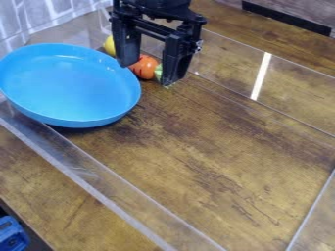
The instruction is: Put the carrot on the blue tray
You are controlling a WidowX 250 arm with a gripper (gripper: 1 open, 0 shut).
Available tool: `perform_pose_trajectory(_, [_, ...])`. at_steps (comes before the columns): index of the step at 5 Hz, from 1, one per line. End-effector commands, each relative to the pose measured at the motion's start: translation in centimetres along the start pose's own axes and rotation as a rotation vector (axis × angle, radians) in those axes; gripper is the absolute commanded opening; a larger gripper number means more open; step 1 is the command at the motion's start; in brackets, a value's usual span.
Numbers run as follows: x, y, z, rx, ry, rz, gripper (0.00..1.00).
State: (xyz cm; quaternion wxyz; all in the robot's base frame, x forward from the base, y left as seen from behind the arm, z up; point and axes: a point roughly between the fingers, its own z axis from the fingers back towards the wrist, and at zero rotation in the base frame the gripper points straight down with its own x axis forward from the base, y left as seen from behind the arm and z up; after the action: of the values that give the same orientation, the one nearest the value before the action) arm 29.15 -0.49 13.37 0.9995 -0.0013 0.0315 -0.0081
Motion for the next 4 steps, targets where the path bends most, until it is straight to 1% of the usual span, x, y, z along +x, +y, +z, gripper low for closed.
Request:
perform_pose_trajectory(1, [1.1, 0.6, 0.2, 0.008, -0.004, -0.022, 1.0])
perform_pose_trajectory(2, [2.3, 1.3, 0.5, 0.017, -0.012, -0.041, 1.0])
perform_pose_trajectory(4, [4.4, 1.8, -0.9, 0.031, -0.023, -0.016, 1.0])
